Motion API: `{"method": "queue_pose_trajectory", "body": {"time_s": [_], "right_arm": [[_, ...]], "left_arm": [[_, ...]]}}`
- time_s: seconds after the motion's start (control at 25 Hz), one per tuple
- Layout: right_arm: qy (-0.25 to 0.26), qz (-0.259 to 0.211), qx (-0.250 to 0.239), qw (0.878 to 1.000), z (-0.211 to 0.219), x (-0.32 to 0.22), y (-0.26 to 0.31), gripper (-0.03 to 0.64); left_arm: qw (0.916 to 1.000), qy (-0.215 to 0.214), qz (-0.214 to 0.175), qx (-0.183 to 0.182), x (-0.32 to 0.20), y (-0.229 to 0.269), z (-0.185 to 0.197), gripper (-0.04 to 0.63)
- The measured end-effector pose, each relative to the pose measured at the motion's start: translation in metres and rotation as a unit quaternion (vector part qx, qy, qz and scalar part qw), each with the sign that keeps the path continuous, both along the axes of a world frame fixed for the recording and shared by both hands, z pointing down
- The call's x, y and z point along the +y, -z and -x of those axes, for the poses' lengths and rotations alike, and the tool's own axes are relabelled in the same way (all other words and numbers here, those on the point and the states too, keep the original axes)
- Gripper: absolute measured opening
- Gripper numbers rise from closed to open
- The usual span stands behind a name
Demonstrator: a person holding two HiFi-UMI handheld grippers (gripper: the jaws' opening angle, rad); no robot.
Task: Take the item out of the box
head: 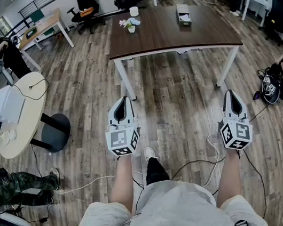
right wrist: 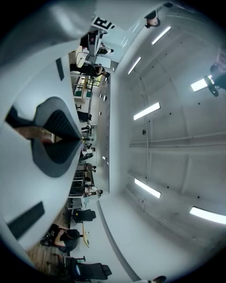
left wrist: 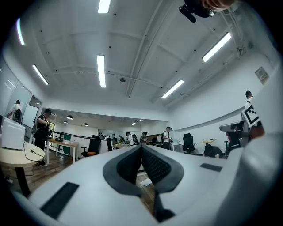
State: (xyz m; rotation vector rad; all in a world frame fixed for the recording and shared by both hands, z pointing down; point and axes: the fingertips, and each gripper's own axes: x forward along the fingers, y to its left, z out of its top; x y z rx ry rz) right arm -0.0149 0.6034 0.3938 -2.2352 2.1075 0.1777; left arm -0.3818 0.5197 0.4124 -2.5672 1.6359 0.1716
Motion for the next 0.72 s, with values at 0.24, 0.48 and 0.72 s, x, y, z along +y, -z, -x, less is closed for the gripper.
{"method": "queue_pose_trajectory", "body": {"time_s": [0.24, 0.48, 0.72], "right_arm": [[0.006, 0.002, 0.008, 1.0, 0.004, -0.006, -0.001, 0.002], [0.025, -0.017, -0.048, 0.998, 0.006, -0.004, 0.007, 0.002], [0.002, 0.004, -0.009, 1.0, 0.008, -0.005, 0.0, 0.002]], "left_arm": [[1.0, -0.007, -0.002, -0.005, -0.002, -0.001, -0.005, 0.003], [1.0, -0.007, -0.002, 0.001, -0.002, 0.002, -0.003, 0.003], [0.9999, -0.013, -0.001, -0.006, -0.001, 0.001, -0.009, 0.003]]}}
